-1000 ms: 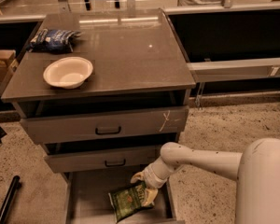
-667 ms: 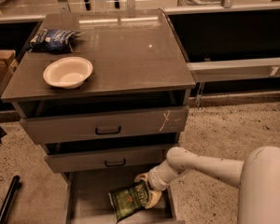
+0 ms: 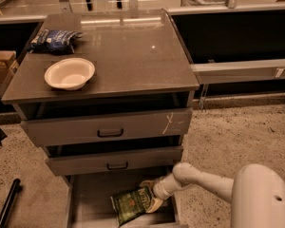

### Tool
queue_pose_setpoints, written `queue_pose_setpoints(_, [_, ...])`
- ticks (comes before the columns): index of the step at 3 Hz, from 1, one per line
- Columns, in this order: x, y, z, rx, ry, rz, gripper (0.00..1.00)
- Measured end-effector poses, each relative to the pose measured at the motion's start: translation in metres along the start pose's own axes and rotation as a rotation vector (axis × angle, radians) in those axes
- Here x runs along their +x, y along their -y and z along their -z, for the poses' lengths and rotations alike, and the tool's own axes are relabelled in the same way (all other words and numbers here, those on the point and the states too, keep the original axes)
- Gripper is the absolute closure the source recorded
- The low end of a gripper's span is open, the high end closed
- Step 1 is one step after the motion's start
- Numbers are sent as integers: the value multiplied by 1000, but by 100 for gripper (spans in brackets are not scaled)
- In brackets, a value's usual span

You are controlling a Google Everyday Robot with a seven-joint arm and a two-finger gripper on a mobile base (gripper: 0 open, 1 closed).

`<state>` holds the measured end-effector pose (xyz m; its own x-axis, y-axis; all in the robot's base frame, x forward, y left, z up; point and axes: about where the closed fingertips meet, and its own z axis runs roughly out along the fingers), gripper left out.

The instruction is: Pick green jalapeno chip bag from bottom drawer and place on counter

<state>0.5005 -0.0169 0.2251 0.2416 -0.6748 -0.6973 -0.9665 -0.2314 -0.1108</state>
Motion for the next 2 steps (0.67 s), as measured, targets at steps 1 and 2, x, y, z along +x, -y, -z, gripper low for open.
queue_pose_setpoints(1, [26,3,-23,22,-13,-20,30])
queue_pose_setpoints(2, [45,8,-49,3,-26,0,7])
